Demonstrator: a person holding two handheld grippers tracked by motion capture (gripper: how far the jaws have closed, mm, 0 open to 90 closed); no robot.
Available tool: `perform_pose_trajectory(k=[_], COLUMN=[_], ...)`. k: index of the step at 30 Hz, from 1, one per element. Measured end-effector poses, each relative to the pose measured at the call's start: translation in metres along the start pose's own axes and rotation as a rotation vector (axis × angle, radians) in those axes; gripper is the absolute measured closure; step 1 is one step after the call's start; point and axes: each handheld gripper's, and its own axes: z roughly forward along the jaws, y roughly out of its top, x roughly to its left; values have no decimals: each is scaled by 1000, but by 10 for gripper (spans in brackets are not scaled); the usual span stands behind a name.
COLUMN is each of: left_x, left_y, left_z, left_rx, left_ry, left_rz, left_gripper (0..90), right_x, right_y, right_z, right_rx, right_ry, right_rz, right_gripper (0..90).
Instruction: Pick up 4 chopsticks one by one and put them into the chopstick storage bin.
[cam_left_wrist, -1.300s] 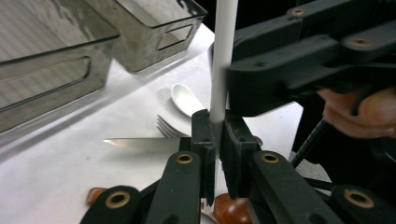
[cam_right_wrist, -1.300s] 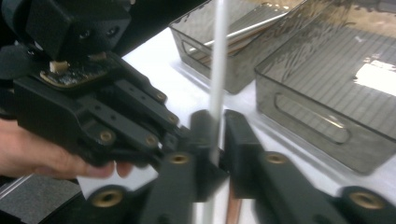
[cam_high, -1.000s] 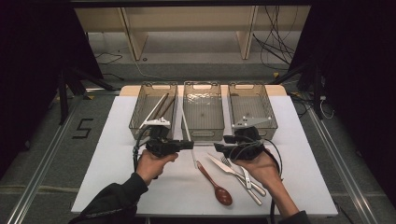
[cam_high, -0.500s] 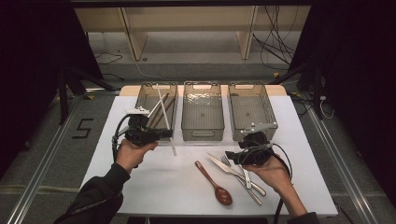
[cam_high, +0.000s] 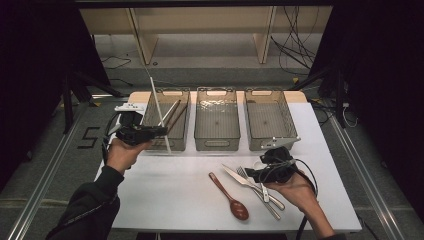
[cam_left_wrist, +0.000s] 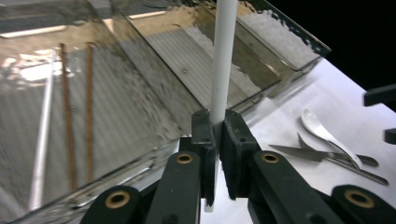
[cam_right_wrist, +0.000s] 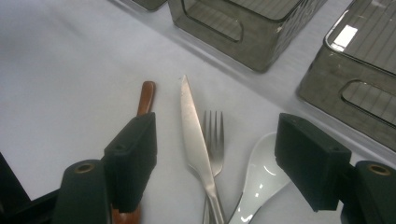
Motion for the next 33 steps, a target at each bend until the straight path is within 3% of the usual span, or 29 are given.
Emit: perform_pose_trajectory(k=[7,15,20,33], left_x=[8,27,40,58], left_y=[12,25,30,51], left_z=[-9,-14,-9,7], left_rx=[29,52,68,133], left_ry=[48,94,122,206], left_rz=[40,28,8,28], left_gripper=[839,838,838,838], right_x=[-5,-4,-4,-2], right_y=[-8,-14,-15,-16], right_z=[-5,-7,-8,-9], right_rx=[-2,11,6,0], right_ry=[-11,-6,-4,7], right_rz=[19,16,21,16], right_gripper=[299,299,299,294])
